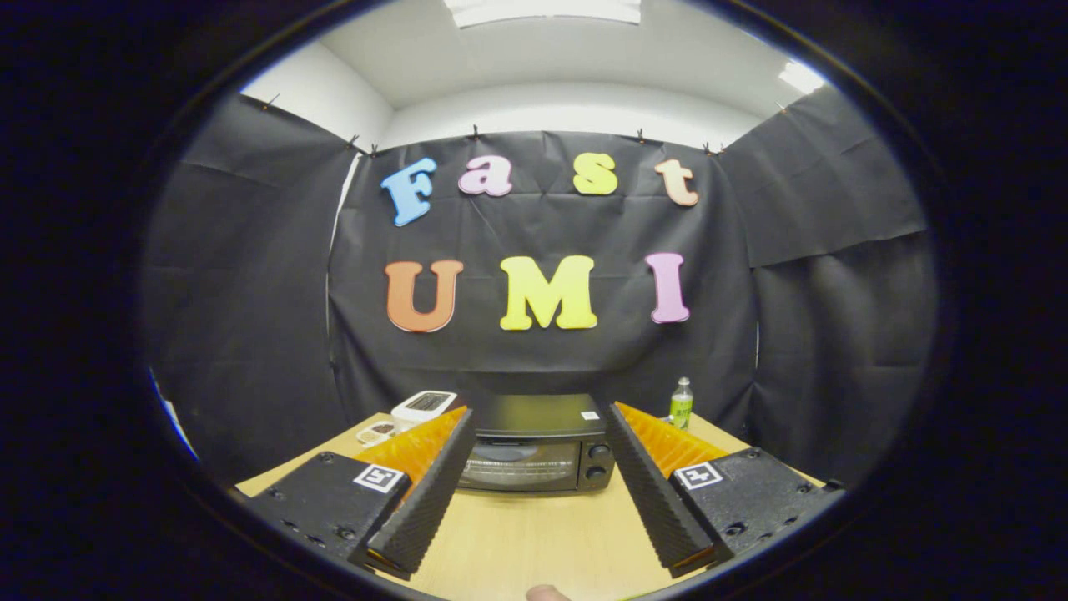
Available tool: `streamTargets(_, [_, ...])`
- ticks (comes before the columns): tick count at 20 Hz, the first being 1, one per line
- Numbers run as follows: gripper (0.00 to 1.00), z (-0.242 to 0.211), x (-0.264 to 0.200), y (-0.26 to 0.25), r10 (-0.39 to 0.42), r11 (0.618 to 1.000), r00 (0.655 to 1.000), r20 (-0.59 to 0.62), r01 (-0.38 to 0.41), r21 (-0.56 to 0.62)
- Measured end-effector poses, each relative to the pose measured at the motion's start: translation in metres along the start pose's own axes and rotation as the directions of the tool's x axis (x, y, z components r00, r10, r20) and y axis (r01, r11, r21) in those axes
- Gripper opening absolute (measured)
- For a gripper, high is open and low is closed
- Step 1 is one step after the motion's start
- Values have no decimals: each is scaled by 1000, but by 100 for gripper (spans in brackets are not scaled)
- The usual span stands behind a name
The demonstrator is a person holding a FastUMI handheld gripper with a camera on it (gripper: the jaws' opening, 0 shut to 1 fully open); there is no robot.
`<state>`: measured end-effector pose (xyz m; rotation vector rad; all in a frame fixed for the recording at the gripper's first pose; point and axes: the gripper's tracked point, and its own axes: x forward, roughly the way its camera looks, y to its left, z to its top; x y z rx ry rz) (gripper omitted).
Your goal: Open the toaster oven, put the food inside, and close the toaster oven door.
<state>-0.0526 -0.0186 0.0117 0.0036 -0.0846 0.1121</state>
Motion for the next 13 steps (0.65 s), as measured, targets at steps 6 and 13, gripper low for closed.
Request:
streamTargets(6, [100,14,-10,-6,-13,1000,999,39,13,-13])
streamTargets(13, [100,12,-6,-13,-25,999,998,64,23,28])
